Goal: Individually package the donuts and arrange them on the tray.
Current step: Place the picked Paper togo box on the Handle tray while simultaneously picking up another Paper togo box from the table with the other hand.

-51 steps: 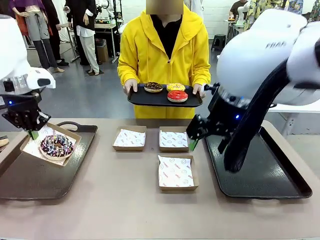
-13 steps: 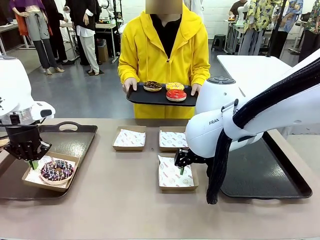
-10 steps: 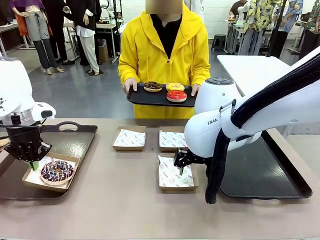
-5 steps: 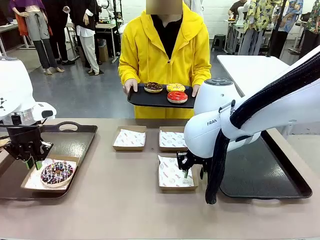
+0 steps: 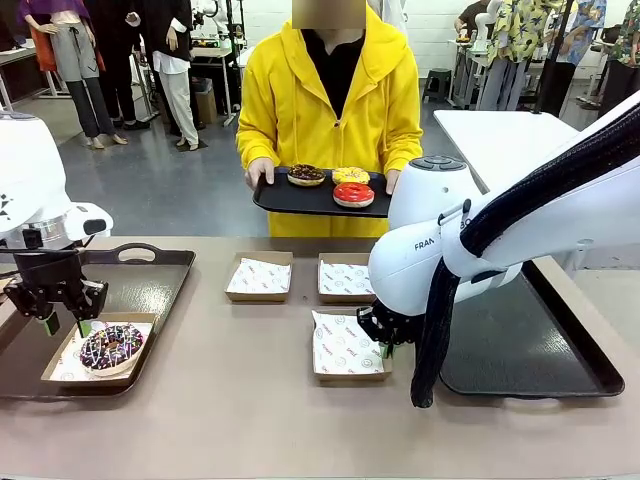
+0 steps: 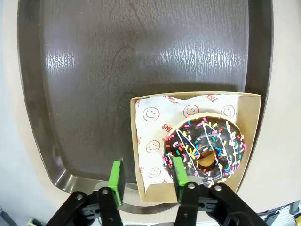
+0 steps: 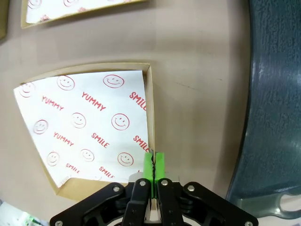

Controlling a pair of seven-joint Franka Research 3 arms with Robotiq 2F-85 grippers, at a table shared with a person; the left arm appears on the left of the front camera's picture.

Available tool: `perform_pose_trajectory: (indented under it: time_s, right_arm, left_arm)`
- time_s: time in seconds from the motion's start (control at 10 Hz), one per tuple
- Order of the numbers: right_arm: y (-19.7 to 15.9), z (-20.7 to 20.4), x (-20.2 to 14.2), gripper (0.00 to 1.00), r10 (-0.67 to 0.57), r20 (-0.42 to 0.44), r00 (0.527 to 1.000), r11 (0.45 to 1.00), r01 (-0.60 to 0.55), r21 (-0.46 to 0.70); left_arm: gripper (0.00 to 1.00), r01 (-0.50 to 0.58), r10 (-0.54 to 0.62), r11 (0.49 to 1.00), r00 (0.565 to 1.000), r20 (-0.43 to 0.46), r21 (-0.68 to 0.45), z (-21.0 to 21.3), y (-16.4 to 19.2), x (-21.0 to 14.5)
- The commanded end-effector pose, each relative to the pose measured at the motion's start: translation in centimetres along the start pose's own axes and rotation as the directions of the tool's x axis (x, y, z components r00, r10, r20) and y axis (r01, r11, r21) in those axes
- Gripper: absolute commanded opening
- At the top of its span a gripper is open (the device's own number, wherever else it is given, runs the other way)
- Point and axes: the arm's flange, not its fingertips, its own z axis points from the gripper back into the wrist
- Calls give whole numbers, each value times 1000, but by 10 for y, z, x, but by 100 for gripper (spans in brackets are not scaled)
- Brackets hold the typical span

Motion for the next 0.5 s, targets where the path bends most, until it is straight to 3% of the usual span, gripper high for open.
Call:
perform_pose_trajectory:
  time_s: [0.0, 0.2, 0.4]
  right_arm:
    - [6, -3, 4, 0, -13, 4, 1000, 1000, 13, -27]
    - [7, -4, 3, 0, -13, 0, 1000, 1000, 13, -28]
    - [6, -2, 0, 0, -14, 1, 1000, 999, 14, -30]
  left_arm:
    - [80, 8, -8, 1000, 1000, 1, 9, 4, 1, -1]
    - [99, 11, -11, 1000, 1000, -4, 4, 3, 1, -1]
    - [100, 13, -13, 1000, 1000, -5, -2, 4, 1, -3]
